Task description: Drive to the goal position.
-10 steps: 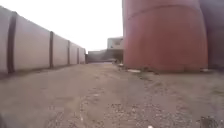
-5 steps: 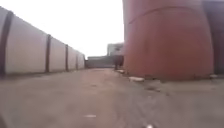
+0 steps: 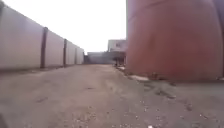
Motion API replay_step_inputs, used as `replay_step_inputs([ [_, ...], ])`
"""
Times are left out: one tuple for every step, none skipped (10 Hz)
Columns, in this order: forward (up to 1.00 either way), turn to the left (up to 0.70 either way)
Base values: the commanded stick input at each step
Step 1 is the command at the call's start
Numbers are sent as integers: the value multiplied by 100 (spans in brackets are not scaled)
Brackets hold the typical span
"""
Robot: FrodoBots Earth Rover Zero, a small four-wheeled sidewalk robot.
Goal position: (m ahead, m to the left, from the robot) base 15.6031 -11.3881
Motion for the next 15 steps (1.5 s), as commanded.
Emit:
replay_step_inputs([
  [100,0],
  [100,0],
  [100,0],
  [100,0],
  [100,0],
  [100,0],
  [100,0],
  [100,0],
  [100,0],
  [100,0],
  [100,0],
  [100,0],
  [100,0],
  [100,0],
  [100,0],
])
